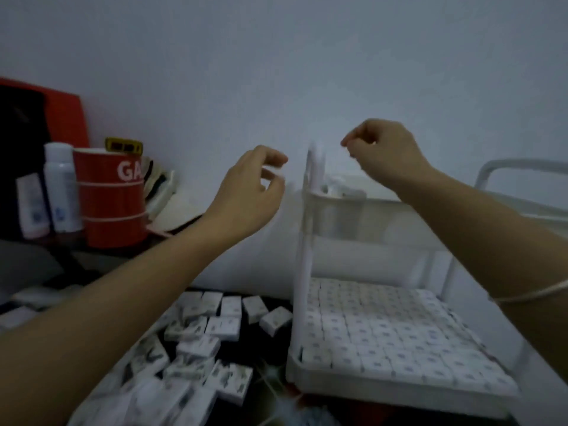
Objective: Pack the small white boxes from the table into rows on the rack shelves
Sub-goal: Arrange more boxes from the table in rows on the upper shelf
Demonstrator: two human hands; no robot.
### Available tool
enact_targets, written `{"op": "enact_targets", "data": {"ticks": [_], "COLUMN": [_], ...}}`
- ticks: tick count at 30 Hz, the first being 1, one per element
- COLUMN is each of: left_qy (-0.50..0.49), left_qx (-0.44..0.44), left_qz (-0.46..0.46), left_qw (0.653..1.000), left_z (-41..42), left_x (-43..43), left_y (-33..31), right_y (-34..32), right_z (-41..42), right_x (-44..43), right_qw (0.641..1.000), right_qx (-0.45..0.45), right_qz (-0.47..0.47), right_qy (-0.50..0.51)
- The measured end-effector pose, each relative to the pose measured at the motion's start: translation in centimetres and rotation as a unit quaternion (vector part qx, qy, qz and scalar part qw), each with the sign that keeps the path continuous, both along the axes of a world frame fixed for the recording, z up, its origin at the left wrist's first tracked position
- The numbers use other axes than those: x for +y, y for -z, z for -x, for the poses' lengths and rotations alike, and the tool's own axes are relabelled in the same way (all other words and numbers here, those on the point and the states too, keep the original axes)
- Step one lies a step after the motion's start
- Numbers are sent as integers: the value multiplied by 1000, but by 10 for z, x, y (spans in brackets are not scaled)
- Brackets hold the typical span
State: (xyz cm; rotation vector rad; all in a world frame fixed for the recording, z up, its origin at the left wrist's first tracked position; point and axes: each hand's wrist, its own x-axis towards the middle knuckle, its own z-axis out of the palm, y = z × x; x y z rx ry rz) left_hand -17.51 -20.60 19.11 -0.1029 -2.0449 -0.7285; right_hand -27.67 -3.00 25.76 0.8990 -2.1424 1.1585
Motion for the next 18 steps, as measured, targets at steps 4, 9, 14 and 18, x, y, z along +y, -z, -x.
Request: {"op": "enact_targets", "data": {"ticks": [4, 9, 14, 18], "left_qy": [-57, -107, -82, 45], "left_qx": [-224, -415, -340, -363], "left_qz": [185, 322, 368, 314], "left_qw": [955, 844, 862, 876], "left_z": [-25, -57, -68, -68], "left_x": [-27, -45, -30, 10], "left_y": [120, 238, 250, 249], "right_y": [57, 167, 245, 267], "right_z": [-69, -112, -121, -118], "right_x": [0, -11, 9, 54], "right_qw": [971, 962, 951, 952], "right_qx": [-26, -128, -226, -247], "right_qz": [126, -45, -156, -178], "right_qy": [-202, -238, -141, -41]}}
